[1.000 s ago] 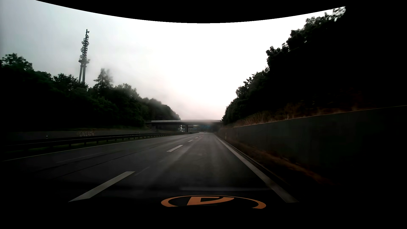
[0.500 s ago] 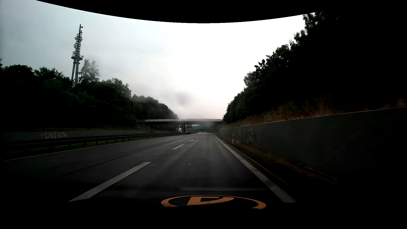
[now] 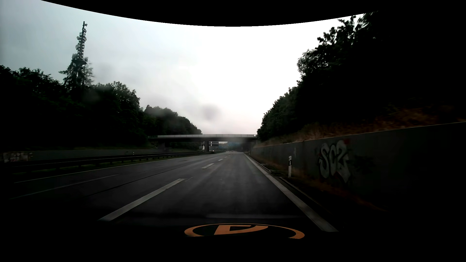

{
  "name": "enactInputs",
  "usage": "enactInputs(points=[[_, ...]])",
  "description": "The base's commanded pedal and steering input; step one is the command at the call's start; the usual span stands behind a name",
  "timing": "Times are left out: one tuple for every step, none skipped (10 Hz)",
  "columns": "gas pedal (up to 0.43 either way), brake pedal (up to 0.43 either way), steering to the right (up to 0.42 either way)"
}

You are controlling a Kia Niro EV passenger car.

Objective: Follow the waypoints while adhering to traffic rules and regulations

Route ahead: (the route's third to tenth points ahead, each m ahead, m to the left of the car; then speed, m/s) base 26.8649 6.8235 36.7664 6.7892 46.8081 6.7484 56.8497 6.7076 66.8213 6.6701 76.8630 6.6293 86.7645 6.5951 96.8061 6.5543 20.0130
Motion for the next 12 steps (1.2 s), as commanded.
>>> enactInputs(points=[[0.150, 0.000, 0.000], [0.150, 0.000, 0.000], [0.150, 0.000, 0.000], [0.150, 0.000, 0.000], [0.150, 0.000, 0.000], [0.150, 0.000, 0.000], [0.150, 0.000, 0.000], [0.150, 0.000, -0.001], [0.150, 0.000, -0.001], [0.150, 0.000, -0.001], [0.150, 0.000, -0.002], [0.150, 0.000, -0.004]])
